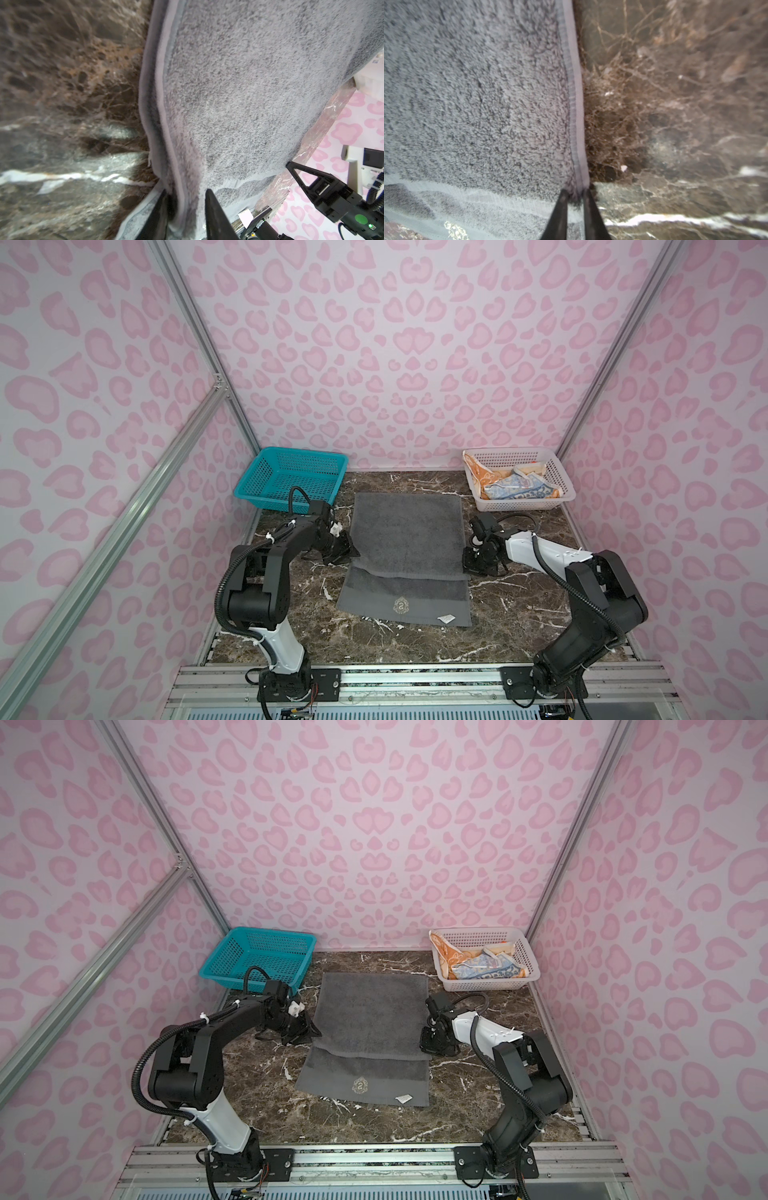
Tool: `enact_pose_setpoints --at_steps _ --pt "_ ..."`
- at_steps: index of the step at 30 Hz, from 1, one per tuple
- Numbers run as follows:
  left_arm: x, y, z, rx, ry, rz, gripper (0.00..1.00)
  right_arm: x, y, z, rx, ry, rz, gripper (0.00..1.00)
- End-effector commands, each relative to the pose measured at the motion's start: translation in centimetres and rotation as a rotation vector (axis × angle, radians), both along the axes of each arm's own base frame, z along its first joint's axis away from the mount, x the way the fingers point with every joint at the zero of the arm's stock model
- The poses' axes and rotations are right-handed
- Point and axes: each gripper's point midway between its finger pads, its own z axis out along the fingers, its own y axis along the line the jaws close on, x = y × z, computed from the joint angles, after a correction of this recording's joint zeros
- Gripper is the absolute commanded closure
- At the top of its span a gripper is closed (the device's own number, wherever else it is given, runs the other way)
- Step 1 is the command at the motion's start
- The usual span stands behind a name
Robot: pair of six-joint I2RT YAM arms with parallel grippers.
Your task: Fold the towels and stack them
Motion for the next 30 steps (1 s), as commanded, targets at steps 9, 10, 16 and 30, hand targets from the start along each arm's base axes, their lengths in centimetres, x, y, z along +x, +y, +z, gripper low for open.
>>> enact_pose_setpoints --at_steps 9,10,16,30 --pt "-0.8 -0.6 1.3 -0.045 -0.01 -0.011 0.67 -0.9 -0.7 -1.0 -0.037 0.034 0.005 0.66" --pt "-0.7 -0.7 1.4 -0.054 -0.011 -0.007 0.68 -0.8 -0.7 -1.0 -0.036 0.034 0.006 0.66" --pt "-0.1 -1.1 2.3 -0.076 -0.029 -0.007 0.68 -1.0 -0.8 -1.0 -0.04 0.036 0.006 0.6" --pt "-0.5 -0.5 -0.2 -0.033 0.011 -0.001 0.97 -1.7 0.0 -2.2 -0.004 0.081 -0.004 0.49"
